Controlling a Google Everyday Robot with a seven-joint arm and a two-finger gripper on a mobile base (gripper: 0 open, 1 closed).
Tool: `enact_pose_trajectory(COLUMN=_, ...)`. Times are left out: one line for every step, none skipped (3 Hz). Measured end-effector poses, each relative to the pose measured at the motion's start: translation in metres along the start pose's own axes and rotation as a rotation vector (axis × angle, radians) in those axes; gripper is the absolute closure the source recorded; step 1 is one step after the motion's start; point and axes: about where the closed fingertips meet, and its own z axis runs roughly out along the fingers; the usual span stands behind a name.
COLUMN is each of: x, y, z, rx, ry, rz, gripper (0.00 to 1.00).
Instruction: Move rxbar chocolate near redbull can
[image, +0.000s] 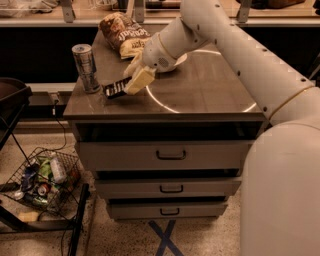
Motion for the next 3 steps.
enact_pose_trajectory(x=-0.0003, y=0.0005, z=0.0028, rx=-0.004, ry=-0.001, rz=0.000, gripper=0.30)
enact_pose_trajectory(x=-0.0007, y=0.0013, z=0.0073, rx=-0.012, ry=-0.002, rz=-0.001, gripper=0.01)
enact_pose_trajectory(x=-0.0008, y=0.0015, z=0.0084, rx=-0.013, ry=-0.002, rz=-0.001, gripper=0.00)
